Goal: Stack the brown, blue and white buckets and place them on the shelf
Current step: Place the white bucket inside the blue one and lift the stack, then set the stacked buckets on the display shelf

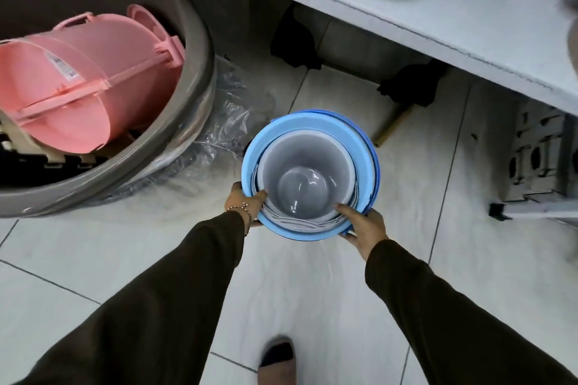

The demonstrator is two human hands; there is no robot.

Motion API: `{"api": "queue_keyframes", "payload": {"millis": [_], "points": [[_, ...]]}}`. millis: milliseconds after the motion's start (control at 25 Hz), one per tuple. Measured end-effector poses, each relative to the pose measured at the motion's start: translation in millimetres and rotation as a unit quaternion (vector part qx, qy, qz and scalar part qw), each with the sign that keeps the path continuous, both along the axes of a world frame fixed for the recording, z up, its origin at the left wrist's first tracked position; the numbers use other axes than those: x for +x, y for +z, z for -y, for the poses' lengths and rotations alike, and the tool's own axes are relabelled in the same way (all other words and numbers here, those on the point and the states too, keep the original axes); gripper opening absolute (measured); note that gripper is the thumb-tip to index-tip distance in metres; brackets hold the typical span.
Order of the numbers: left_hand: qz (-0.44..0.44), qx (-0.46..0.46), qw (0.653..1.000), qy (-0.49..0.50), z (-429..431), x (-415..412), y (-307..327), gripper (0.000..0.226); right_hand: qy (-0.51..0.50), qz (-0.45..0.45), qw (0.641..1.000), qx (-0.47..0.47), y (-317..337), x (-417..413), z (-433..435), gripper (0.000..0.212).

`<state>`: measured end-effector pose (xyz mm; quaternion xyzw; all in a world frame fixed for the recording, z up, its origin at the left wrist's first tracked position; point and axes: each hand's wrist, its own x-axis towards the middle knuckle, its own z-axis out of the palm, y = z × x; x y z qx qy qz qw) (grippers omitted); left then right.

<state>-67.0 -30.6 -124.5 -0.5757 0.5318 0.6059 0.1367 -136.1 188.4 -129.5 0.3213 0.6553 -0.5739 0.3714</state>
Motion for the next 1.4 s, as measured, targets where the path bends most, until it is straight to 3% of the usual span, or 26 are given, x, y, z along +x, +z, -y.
{"api": "queue_keyframes", "payload": {"millis": [200, 440, 680, 920, 1040, 1200, 1320, 1400], "points": [[-0.013, -0.011, 0.999, 0.038, -12, 14, 14, 0.043, -0.036, -0.039, 0.999, -0.006, 16, 3, 1, 0.056], [-0.047, -0.008, 0.999, 0.019, -15, 47, 77, 0.044, -0.059, -0.059, 0.996, -0.023, 80, 40, -9, 0.059], [-0.105, -0.052, 0.993, -0.029, -20, 97, 230, 0.043, -0.054, -0.114, 0.991, -0.055, 234, 102, -27, 0.063], [-0.182, -0.105, 0.978, -0.017, -30, 125, 404, 0.043, -0.045, -0.21, 0.974, -0.065, 409, 138, -44, 0.061], [-0.231, -0.122, 0.965, -0.03, -32, 127, 488, 0.04, -0.05, -0.263, 0.962, -0.052, 491, 145, -51, 0.051], [-0.286, -0.119, 0.95, -0.035, -24, 105, 574, 0.038, -0.054, -0.337, 0.938, -0.059, 577, 126, -52, 0.045], [-0.335, -0.14, 0.93, -0.055, -9, 57, 638, 0.037, -0.066, -0.405, 0.91, -0.062, 637, 78, -40, 0.047], [-0.371, -0.153, 0.914, -0.061, 4, 16, 672, 0.037, -0.064, -0.432, 0.897, -0.07, 669, 39, -27, 0.037]]}}
